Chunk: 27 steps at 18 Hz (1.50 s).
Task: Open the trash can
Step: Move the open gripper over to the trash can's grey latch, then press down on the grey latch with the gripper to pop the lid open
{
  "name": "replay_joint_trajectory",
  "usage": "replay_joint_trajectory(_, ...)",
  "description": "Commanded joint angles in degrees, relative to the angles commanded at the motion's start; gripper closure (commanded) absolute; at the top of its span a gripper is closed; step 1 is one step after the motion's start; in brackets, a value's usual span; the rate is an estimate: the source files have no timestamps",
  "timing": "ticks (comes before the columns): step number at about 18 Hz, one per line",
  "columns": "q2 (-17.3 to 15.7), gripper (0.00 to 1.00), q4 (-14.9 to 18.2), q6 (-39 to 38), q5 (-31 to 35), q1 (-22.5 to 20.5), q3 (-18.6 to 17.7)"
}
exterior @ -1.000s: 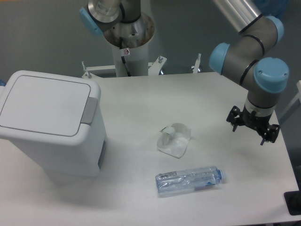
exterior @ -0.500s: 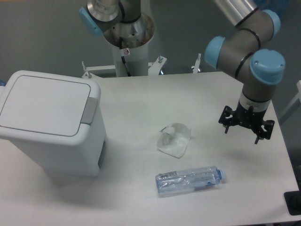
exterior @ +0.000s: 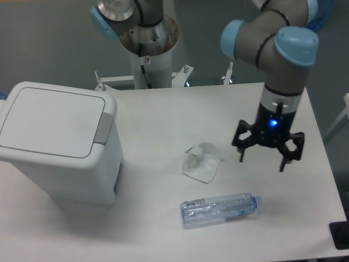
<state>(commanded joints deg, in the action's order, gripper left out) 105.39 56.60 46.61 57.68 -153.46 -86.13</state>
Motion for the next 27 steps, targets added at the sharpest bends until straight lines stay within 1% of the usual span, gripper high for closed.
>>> replay_joint_trajectory(3, -3.43, 0.0, 0.0, -9.14, -4.84, 2.72, -0.09)
replay_joint_trajectory(5, -5.36, 0.0, 0.0, -12.76, -7.48, 4.13, -0.79)
replay_joint_trajectory(8, -9.93, 0.0, -0.09, -13.3, -11.08, 5.62, -5.78)
replay_joint_trajectory(10, -13.0, 0.0, -0.26, -13.21, -11.8, 6.77, -10.35)
replay_joint_trajectory(12, -17.13, 0.0, -0.61, -13.12, -11.89, 7.21, -14.48)
replay_joint_trajectory(13, -17.67, 0.0, -0.7, -13.12, -11.89, 7.3, -15.81)
replay_joint_trajectory(15, -17.42, 0.0, -0.96, -12.69, -11.71, 8.87, -17.14)
replay_joint_trajectory(19, -15.22, 0.0, -1.93, -12.16, -11.54, 10.55, -16.44)
replay_joint_trajectory(21, -14.69, 0.0, -3.68, -12.16, -11.45, 10.55, -16.52)
replay_joint_trajectory(24, -13.11, 0.0, -4.83, -11.89, -11.27, 10.55, -16.44)
replay_joint_trajectory(27, -12.49, 0.0, -6.15, -11.8, -11.18, 10.55, -16.26)
